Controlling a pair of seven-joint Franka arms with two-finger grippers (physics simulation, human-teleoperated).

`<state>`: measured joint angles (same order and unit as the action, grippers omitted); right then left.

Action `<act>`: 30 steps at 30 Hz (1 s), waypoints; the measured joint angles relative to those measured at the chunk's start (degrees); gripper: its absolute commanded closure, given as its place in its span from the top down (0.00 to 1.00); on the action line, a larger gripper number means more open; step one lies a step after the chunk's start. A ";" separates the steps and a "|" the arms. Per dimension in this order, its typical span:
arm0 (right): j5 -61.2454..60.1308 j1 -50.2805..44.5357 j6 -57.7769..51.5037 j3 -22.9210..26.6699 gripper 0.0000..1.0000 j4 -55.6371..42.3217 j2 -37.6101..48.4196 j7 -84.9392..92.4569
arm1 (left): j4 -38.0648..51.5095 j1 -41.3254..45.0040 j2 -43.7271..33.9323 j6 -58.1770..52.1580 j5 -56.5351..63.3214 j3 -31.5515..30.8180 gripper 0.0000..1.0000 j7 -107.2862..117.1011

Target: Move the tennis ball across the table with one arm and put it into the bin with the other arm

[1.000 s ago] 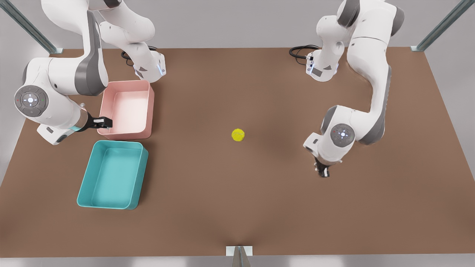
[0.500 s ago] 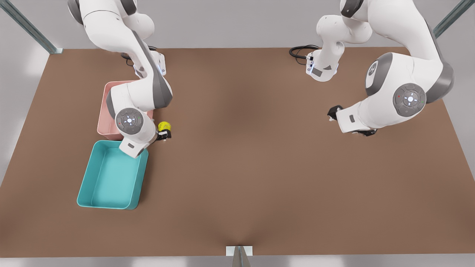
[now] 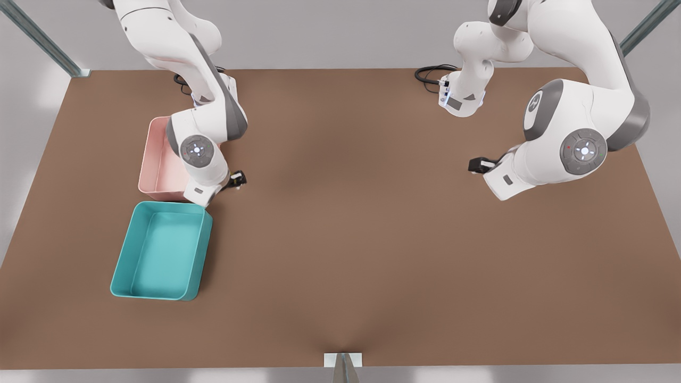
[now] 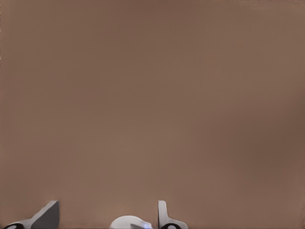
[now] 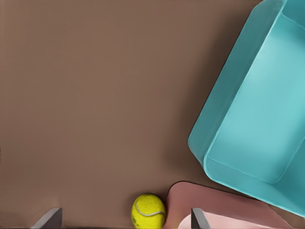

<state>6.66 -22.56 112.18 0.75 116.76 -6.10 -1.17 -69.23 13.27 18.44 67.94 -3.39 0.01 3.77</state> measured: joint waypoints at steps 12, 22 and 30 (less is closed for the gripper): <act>10.38 -2.49 10.14 0.51 1.00 9.43 -3.21 25.15 | -0.13 0.17 0.47 -1.48 0.17 0.00 1.00 6.81; 11.06 -3.15 17.45 3.25 1.00 15.94 -4.47 37.07 | -0.13 0.26 1.23 -1.80 0.19 0.00 1.00 9.88; 11.17 -3.22 23.88 5.50 1.00 19.98 -5.03 43.39 | -0.13 0.35 1.30 -2.03 0.13 0.00 1.00 11.39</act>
<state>17.83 -25.78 136.07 6.25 136.73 -11.13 42.22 -69.37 13.62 19.74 65.91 -3.25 0.00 15.16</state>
